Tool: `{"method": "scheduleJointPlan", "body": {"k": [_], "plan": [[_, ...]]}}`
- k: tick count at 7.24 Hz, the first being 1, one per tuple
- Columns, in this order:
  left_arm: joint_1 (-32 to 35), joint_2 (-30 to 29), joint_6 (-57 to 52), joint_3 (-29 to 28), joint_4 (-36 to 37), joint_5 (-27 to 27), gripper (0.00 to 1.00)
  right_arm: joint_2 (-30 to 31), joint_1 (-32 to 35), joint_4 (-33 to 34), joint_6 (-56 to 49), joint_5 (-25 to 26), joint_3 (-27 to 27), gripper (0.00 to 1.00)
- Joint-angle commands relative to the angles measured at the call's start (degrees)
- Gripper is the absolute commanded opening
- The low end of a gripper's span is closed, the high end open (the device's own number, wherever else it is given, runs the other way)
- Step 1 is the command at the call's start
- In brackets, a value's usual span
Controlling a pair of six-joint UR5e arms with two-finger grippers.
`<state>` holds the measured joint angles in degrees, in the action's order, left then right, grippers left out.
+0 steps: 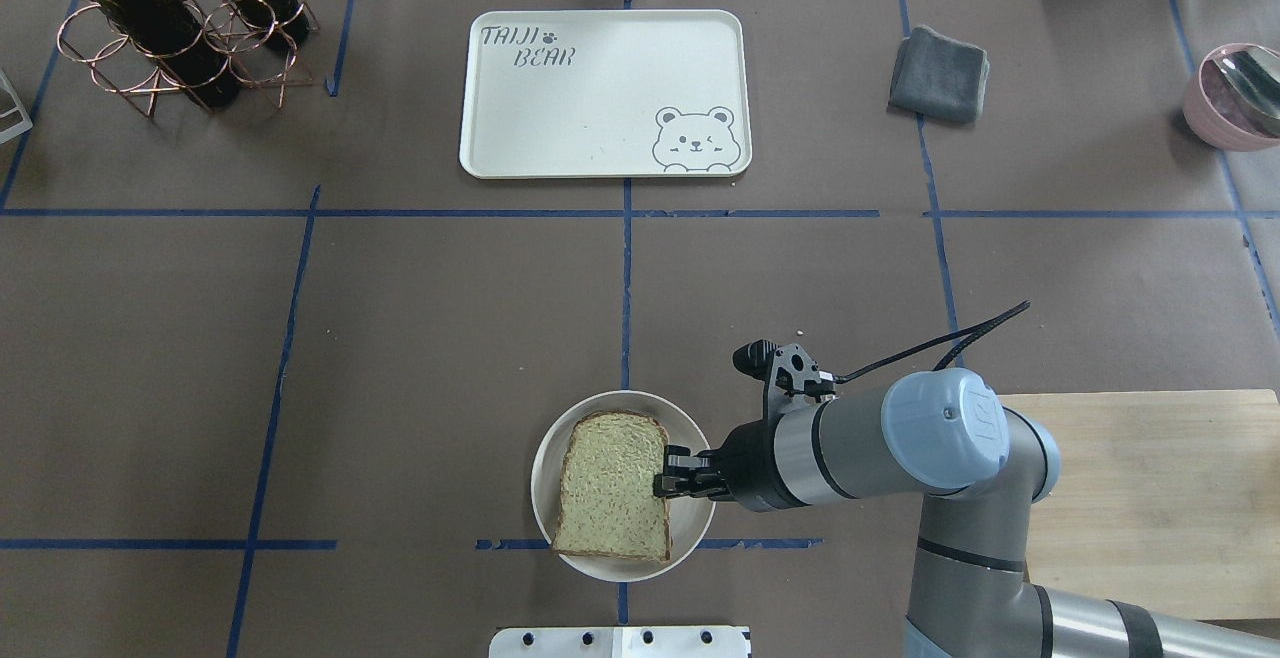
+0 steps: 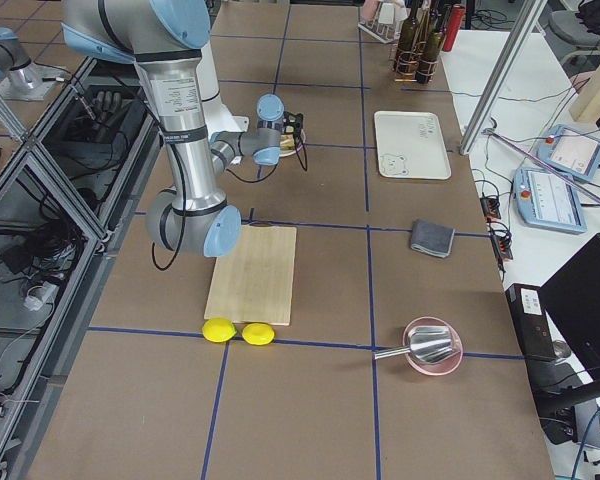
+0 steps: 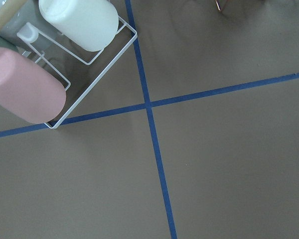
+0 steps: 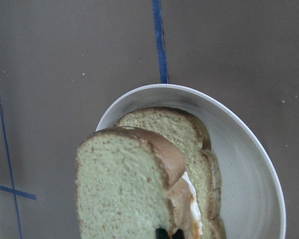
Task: Make sandwich and place on tray
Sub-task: 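Lay the bread slice on top of the egg toast with the right gripper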
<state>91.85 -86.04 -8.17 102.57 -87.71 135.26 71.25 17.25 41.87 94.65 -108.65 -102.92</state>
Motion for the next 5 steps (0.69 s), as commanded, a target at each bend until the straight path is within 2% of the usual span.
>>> {"method": "scheduleJointPlan", "body": {"k": [1,5], "plan": [[0.0,0.0,0.0,0.0,0.0,0.0,1.0,-0.3,-0.6,0.4,-0.1,1.2,0.3,0.0],[0.0,0.0,0.0,-0.1,0.0,0.0,1.0,-0.3,-0.2,0.5,-0.1,2.6,1.4,0.0]]}}
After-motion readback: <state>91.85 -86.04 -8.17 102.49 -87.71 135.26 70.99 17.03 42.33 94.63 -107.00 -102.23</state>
